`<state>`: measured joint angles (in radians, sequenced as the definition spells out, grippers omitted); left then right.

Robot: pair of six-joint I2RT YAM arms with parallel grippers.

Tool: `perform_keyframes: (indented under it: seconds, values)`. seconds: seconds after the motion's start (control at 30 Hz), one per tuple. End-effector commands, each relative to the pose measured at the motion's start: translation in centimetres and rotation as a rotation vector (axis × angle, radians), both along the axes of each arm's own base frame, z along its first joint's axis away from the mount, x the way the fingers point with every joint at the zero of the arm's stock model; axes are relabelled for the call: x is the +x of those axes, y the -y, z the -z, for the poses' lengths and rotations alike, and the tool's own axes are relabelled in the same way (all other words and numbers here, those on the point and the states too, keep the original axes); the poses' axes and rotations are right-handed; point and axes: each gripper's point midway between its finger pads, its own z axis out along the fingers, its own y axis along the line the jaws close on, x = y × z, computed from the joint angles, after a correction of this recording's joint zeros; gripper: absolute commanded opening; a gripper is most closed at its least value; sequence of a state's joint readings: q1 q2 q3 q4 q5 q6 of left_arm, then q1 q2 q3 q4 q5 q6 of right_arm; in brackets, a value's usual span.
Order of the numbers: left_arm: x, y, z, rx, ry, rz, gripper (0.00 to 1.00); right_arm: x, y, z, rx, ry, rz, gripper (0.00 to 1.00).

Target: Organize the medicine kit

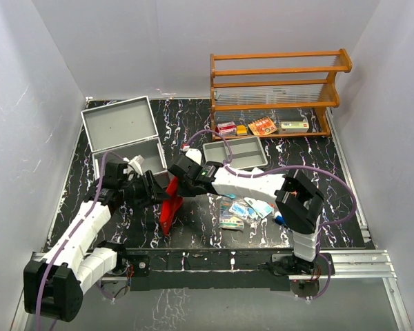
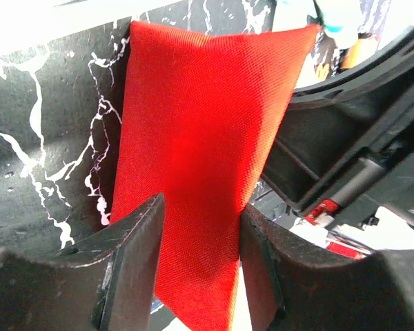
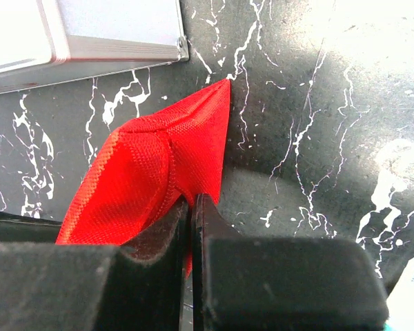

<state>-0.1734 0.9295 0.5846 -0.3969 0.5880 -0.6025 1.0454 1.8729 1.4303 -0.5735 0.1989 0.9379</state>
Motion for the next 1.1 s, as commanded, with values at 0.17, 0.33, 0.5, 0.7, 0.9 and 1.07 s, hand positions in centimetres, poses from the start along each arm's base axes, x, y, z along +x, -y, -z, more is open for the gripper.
perform_keyframes:
  seconds: [0.17,0.33,0.5,0.7,0.9,1.07]
  values:
    - [-0.4,0.7,0.0,0.118,-0.015,0.037,0.42,0.8,-1.1,-2.7,0.043,0.052,-0.013,0.0]
    - [0.0,1.1,-1.1,0.12,0.037,0.075,0.45,0.9,-1.1,-3.1,0.041,0.056,-0.013,0.0]
    - [0.7,0.7,-1.2,0.166,0.041,0.054,0.16,1.2,-0.6,-2.8,0.012,0.066,0.003,0.0]
    - [1.4,0.2,-1.7,0.227,0.055,0.076,0.0,1.3,0.2,-2.6,-0.015,0.079,0.022,0.0]
    - [1.5,-0.9,-1.8,0.3,0.065,0.07,0.0,1.0,1.8,-3.4,-0.041,0.097,0.031,0.14]
    - [1.7,-0.8,-1.8,0.296,0.066,0.063,0.0,0.4,2.3,-4.6,0.001,0.116,-0.019,0.29]
